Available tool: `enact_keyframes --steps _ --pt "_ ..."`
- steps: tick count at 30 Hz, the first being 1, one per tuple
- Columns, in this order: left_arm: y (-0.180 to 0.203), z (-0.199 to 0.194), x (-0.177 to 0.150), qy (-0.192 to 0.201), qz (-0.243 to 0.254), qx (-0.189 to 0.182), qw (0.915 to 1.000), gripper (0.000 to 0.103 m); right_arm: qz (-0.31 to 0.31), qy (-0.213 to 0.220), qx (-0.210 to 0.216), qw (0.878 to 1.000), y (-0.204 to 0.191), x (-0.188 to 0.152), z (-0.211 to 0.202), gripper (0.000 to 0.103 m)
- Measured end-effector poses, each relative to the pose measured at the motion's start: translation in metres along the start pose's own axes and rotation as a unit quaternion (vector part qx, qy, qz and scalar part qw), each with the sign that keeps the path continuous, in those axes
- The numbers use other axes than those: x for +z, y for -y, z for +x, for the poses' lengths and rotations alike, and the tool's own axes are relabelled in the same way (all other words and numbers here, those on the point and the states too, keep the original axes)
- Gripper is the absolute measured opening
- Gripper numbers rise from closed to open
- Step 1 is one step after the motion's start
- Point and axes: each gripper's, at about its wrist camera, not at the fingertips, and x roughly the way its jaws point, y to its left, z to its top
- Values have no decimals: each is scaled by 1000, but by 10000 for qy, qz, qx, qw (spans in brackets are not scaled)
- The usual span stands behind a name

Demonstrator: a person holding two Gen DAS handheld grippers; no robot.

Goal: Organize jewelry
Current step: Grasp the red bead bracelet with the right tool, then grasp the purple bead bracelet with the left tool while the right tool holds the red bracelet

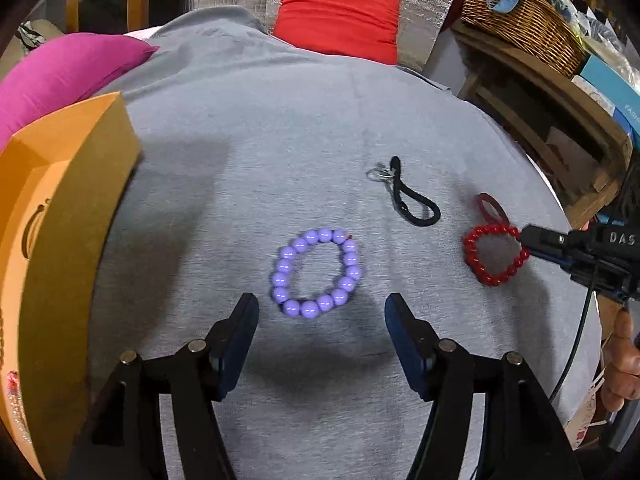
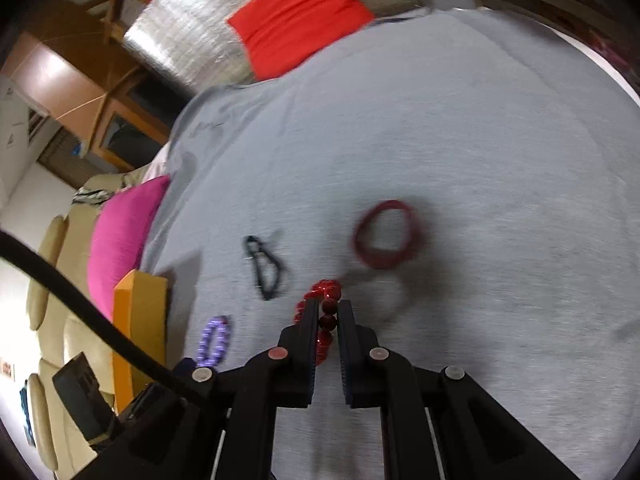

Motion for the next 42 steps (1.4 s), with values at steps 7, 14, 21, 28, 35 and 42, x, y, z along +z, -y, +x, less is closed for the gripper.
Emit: enact_keyframes --steps 7,14,21,28,35,42 --pt "1 11 6 5 -118 -11 9999 67 152 -217 -242 9994 22 0 6 11" --pt "0 16 8 142 50 -21 9999 42 96 -388 -334 9986 19 -6 20 11" --pt "-4 13 10 168 10 -298 9994 9 154 -379 -354 9985 20 -6 23 13" --pt "3 8 8 205 58 -452 9988 9 -135 -191 -410 9989 11 -8 24 13" --pt "2 -7 10 406 -8 -548 9977 9 -541 170 -277 9980 -8 -9 14 11" --pt "0 -27 11 644 -100 -766 9949 9 -733 596 146 9954 -20 -8 -6 11"
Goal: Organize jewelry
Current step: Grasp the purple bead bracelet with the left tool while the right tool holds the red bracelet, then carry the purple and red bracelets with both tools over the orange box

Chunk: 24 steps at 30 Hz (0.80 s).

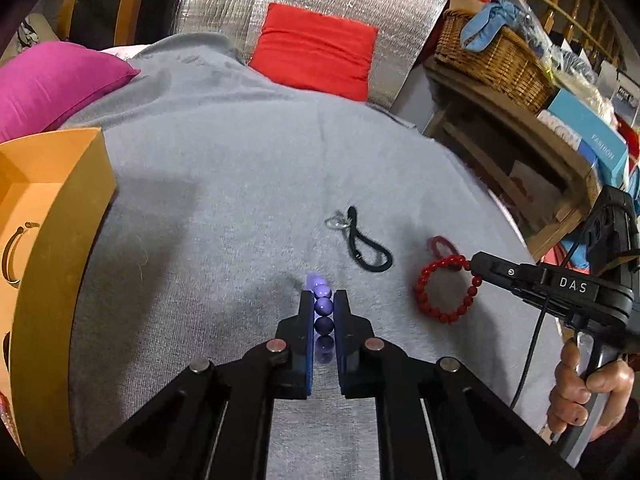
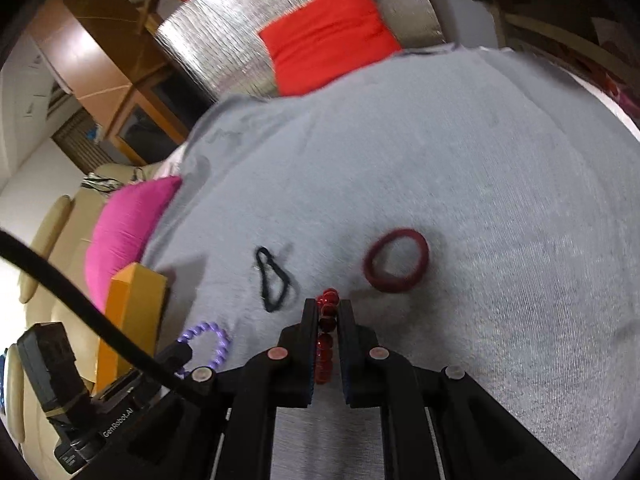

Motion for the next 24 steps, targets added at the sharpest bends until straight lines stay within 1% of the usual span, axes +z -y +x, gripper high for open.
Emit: enact_keyframes --steps 9,12,13,15,18,22,23,24 --pt "1 -22 -2 218 -12 -147 9997 9 -184 513 426 9976 -22 3 -18 11" --pt "0 -35 -3 361 -24 -155 9992 9 -274 619 511 9964 -31 2 -23 11" --pt "-1 -38 -4 388 -16 -126 9992 9 -328 638 474 9963 -34 1 -24 11" --pt "-6 -39 -5 379 -55 -56 9993 9 -463 651 243 9965 -39 0 -25 11" --pt "-14 -39 -7 325 -167 -44 9993 9 -405 617 22 9973 -32 1 -27 11" --pt "-12 -37 -9 272 -77 -16 9996 9 -234 1 -457 9987 -13 0 -9 11" --pt "-12 -35 -10 251 -61 -11 9997 9 -201 -98 -551 9982 -10 0 -4 16" --pt "-11 -34 -10 232 -42 -12 9997 9 -175 -208 -652 9975 -6 0 0 29"
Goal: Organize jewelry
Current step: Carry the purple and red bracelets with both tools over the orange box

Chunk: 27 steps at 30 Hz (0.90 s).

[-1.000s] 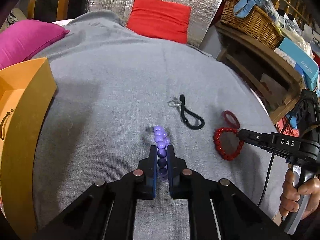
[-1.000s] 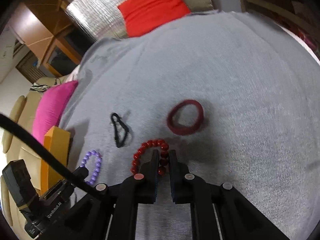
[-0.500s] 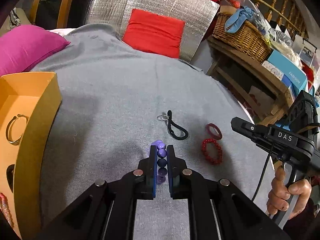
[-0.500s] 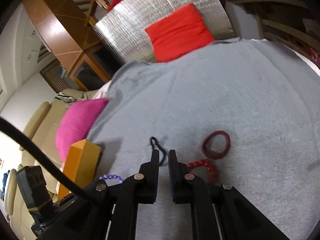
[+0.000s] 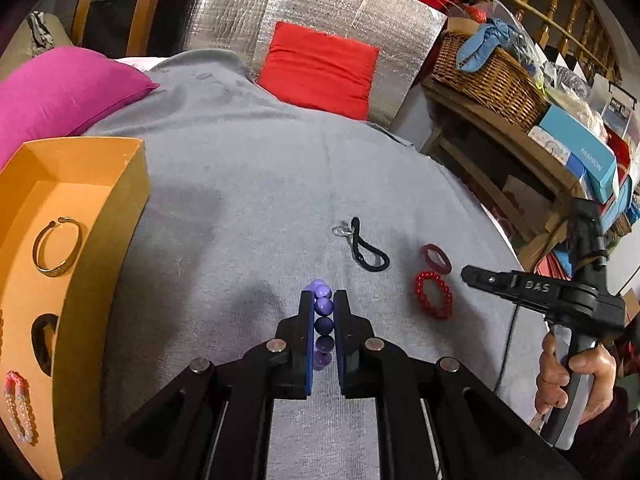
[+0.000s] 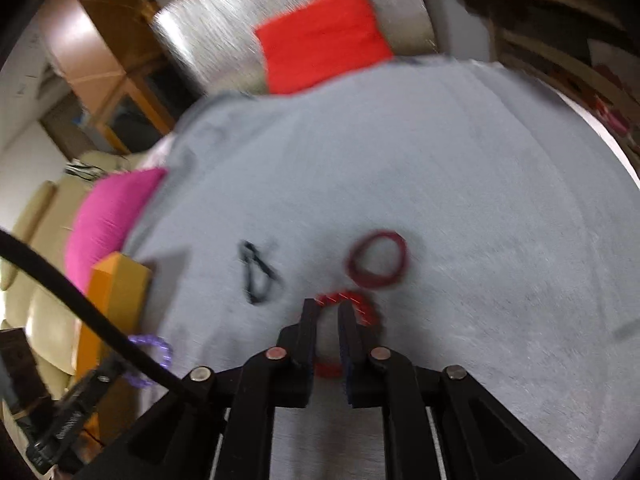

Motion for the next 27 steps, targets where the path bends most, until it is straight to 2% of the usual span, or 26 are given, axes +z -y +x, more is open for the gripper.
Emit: enact_keyframes --steps 2,7,10,11,14,20,27 --pt "3 3 0 -32 44 -10 10000 9 17 -276 -207 9994 6 0 12 44" --pt "5 3 1 -27 75 -75 9999 9 -394 -401 -600 9966 2 -2 37 42" --pt "4 1 1 -9 49 -109 9999 9 -893 -241 -1000 9907 -10 -5 48 22" --pt "3 1 1 3 38 -121 9999 9 -1050 -190 -1087 9883 -13 -5 49 10" --pt "3 -6 2 98 9 -167 9998 9 -1028 -48 -1129 9883 -17 -5 45 10" --pt "10 -35 6 395 7 -294 9988 9 -928 656 -767 9906 -25 -2 5 10" --pt "5 -109 7 905 34 -292 9955 9 -901 1178 179 9888 -52 -5 -33 10"
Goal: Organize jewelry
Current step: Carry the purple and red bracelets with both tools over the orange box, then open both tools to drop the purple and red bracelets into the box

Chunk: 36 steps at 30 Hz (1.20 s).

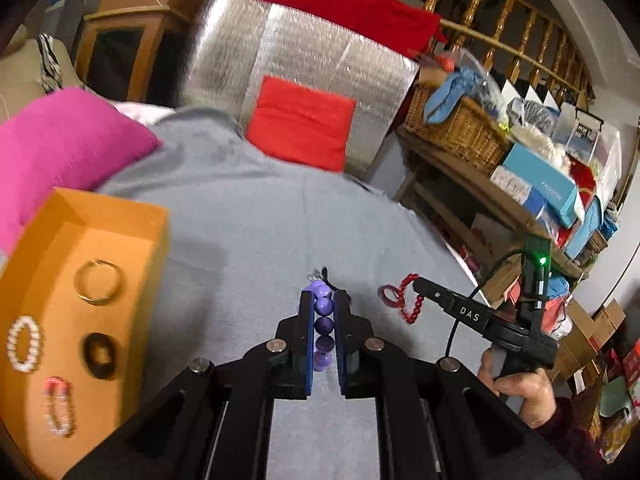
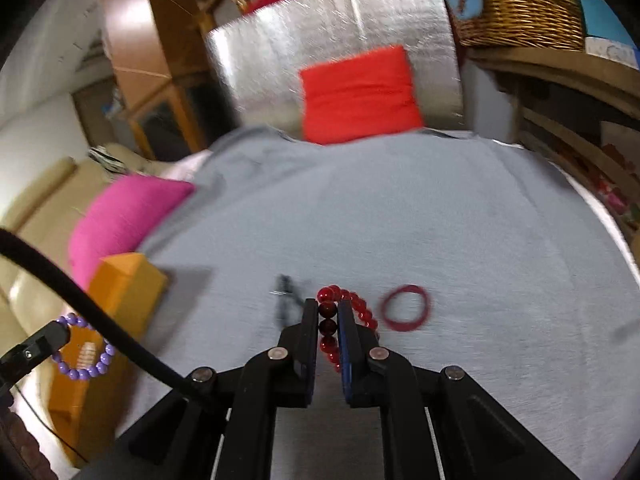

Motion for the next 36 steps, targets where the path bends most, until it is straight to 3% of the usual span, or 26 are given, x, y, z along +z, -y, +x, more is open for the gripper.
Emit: enact_keyframes --steps 7,14,20,24,32,36 --pt "-40 -86 3 346 -29 592 9976 9 -20 -14 1006 9949 -62 -9 -22 10" --pt "-97 -136 -25 234 -319 1037 9938 9 -499 -323 1789 9821 -154 -9 -32 10" --pt "-122 -120 -55 -218 -633 906 9936 9 -1020 -727 2224 9669 -241 -5 -12 10" --pt "-137 -98 -73 -477 -942 690 9920 9 -1231 -1247 2202 9596 -288 -7 29 10" --pt "-162 -68 -96 -850 -1353 581 9854 9 -1384 -2369 1923 9422 -349 -33 122 10" --pt "-175 -62 -102 -924 -1468 686 9825 9 -1432 -2511 1928 9377 -366 -51 137 10"
